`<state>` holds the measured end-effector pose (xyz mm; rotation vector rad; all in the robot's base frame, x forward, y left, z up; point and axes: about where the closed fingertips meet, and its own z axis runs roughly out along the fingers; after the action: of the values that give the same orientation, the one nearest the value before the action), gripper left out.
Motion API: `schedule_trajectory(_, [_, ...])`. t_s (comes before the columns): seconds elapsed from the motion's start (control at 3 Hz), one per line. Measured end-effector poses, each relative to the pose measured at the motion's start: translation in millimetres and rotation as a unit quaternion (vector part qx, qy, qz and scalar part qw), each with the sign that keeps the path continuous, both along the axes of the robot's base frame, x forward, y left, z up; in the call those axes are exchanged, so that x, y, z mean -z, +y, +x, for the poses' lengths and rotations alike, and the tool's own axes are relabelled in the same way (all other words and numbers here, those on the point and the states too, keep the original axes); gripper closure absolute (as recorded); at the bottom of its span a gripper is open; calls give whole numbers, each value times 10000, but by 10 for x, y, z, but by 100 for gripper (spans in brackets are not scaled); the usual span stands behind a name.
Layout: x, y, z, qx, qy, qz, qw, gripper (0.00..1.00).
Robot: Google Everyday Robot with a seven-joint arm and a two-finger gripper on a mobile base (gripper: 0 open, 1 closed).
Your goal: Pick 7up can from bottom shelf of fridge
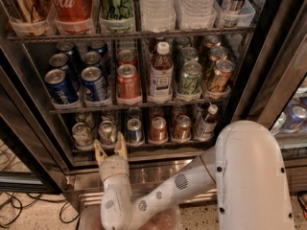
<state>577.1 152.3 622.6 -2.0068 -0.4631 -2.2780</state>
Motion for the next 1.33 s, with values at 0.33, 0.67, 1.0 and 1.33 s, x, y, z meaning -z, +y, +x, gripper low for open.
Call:
schedule_trajectory(0.33, [9,3,61,-14,21,12,10000,32])
schedule_trajectory(0.67, [12,-3,111,-12,27,19,10000,31])
schedule_trajectory(1.0, [22,2,160,-24,38,15,10000,32])
schedule_trajectory(1.33, [34,15,211,-49,55,20,10000,31])
